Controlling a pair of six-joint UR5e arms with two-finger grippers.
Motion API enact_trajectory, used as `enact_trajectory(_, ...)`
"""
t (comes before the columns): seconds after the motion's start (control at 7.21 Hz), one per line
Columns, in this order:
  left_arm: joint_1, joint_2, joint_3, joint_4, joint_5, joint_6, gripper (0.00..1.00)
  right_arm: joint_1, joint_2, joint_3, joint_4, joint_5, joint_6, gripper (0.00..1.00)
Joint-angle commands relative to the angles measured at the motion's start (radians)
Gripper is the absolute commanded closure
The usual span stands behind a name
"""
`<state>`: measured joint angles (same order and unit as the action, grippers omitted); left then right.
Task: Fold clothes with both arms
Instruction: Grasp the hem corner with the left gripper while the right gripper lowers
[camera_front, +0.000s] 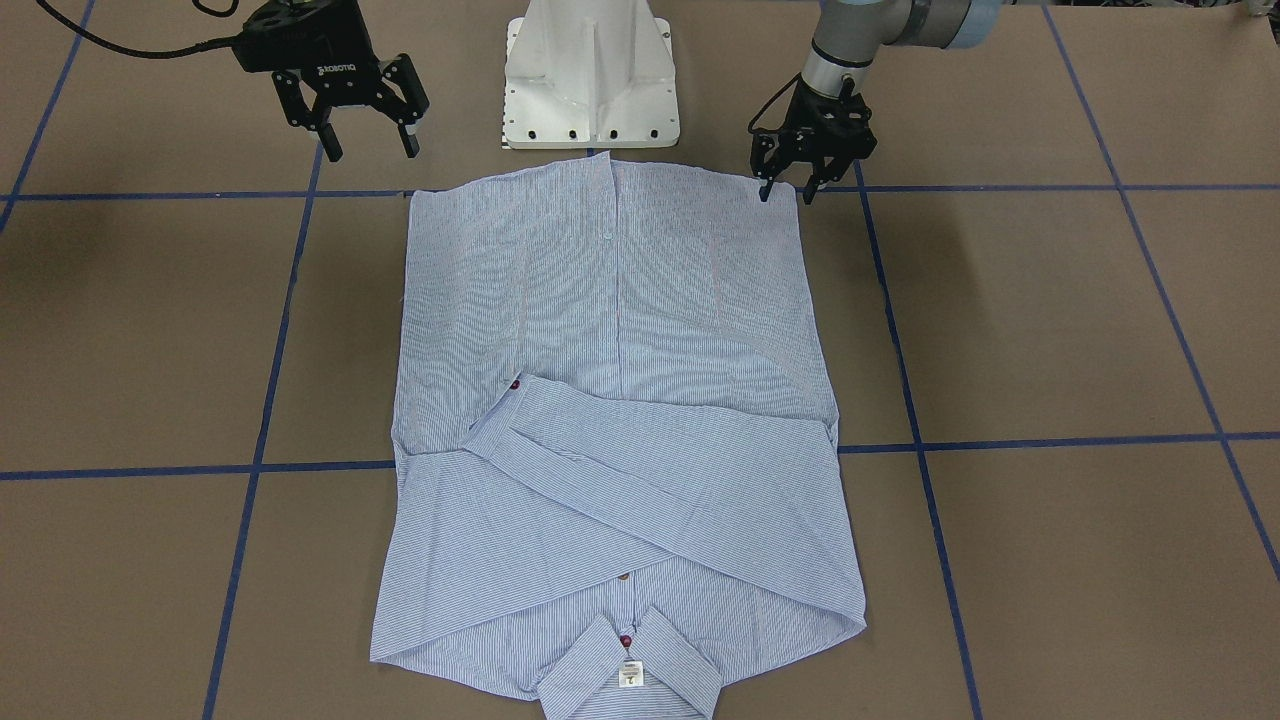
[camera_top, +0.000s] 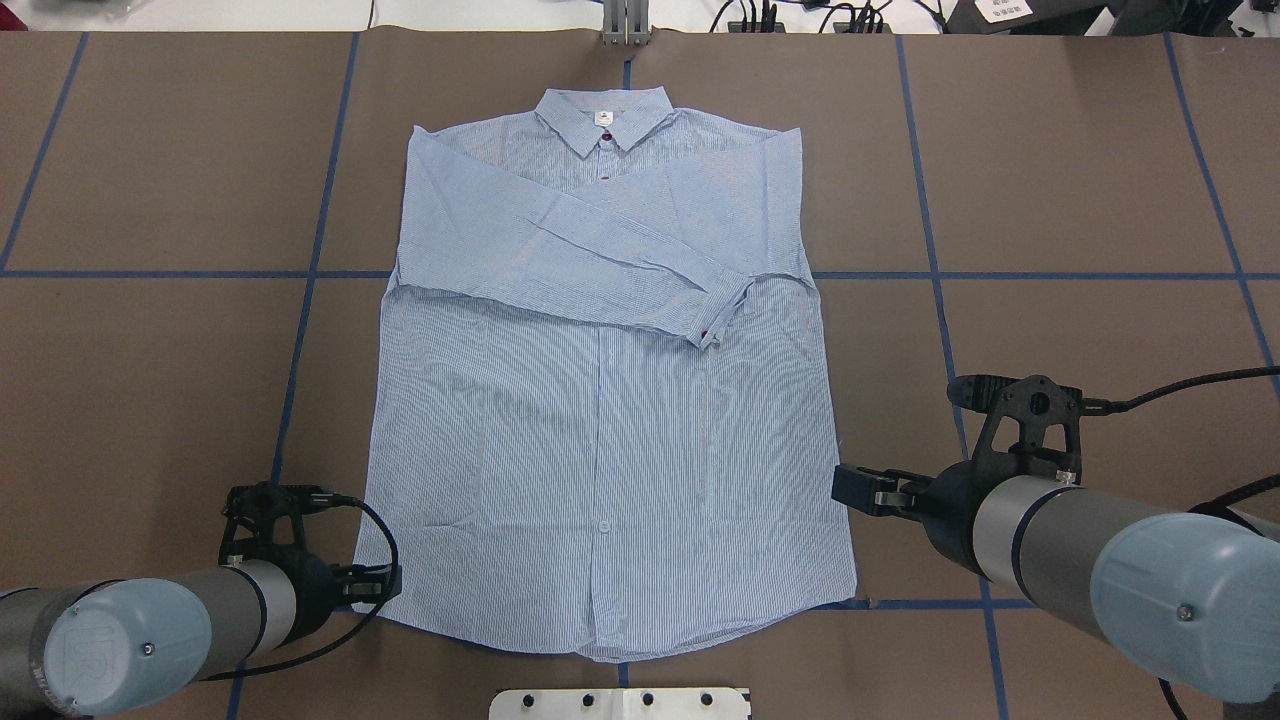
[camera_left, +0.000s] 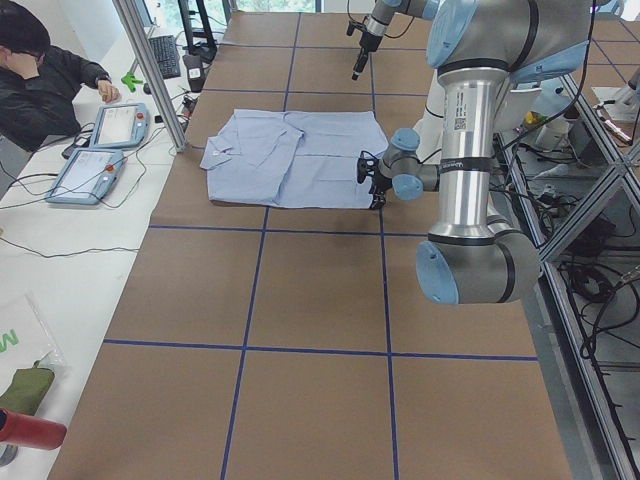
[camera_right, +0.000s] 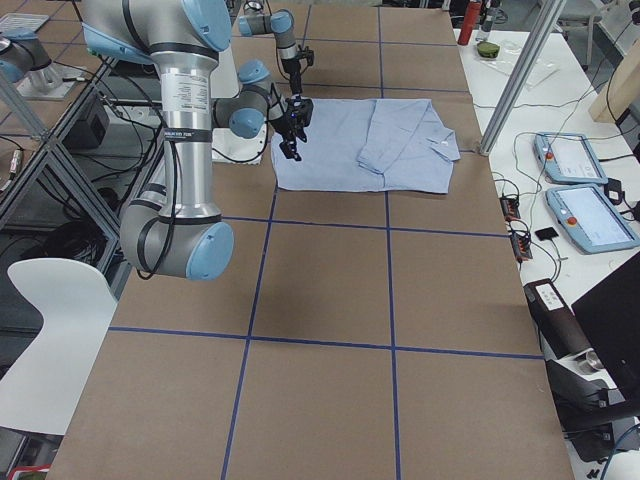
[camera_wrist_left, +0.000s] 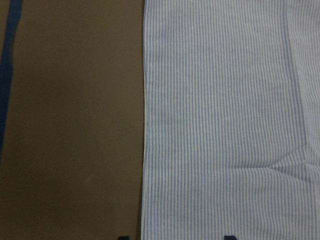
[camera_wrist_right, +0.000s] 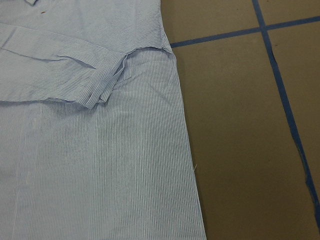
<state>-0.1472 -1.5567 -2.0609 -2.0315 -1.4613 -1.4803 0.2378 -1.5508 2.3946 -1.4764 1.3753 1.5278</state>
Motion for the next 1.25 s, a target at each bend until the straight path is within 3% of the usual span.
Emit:
enact_trajectory(0.0, 0.0, 0.0, 0.001, 0.001, -0.004, -0.011, 0.48, 0.0, 0.0, 0.0, -0.001, -0.002, 0.0, 0.0)
enact_trajectory(0.69, 0.002, 0.003, 0.004, 0.002, -0.022, -0.011, 0.49, 0.0, -0.002, 0.0, -0.001, -0.002, 0.0, 0.0)
enact_trajectory(0.83, 0.009, 0.003, 0.004, 0.002, -0.022, -0.011, 0.68, 0.0, -0.003, 0.0, -0.001, -0.002, 0.0, 0.0)
enact_trajectory(1.11, 0.018, 0.004, 0.004, 0.002, -0.022, -0.012, 0.7, 0.0, -0.003, 0.0, -0.001, -0.002, 0.0, 0.0)
